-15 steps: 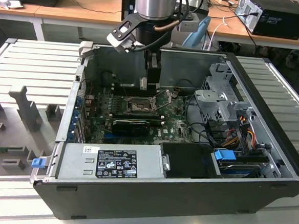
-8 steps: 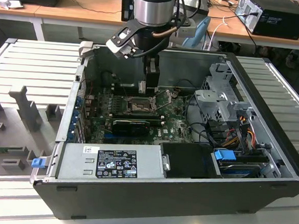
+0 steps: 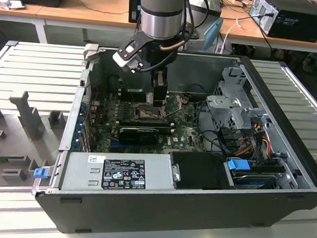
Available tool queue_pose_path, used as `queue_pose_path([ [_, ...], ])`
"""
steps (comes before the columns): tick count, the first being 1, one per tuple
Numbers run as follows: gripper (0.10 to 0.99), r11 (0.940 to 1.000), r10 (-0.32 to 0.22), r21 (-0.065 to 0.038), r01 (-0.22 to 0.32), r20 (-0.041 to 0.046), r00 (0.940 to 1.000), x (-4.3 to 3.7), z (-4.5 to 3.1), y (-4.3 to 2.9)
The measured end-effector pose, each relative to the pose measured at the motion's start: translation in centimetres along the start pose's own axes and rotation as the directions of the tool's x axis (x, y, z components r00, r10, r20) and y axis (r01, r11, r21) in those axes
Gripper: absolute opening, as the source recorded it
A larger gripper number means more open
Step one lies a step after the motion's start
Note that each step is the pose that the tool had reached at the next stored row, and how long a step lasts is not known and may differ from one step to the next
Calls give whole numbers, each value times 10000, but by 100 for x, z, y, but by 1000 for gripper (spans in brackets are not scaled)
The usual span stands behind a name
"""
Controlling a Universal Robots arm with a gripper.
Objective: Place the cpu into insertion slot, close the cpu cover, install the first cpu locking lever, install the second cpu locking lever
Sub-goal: 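Place the cpu into insertion slot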
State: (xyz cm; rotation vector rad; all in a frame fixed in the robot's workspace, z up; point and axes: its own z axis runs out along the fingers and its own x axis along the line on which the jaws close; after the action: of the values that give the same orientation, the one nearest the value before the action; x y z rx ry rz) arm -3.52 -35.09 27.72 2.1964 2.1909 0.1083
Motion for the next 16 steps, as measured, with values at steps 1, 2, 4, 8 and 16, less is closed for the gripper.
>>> queue_pose_path([
  [1, 529, 10000, 0, 0, 0, -6, 10000, 0, 17, -1],
  [2, 529, 10000, 1, 1, -1, -12, 10000, -1, 33, -2],
  [4, 529, 10000, 1, 1, -1, -14, 10000, -2, 78, -6],
  [8, 529, 10000, 0, 1, 0, -24, 10000, 1, 169, -12],
  [16, 529, 10000, -94, 2, 94, -84, 9999, 176, 410, -113],
])
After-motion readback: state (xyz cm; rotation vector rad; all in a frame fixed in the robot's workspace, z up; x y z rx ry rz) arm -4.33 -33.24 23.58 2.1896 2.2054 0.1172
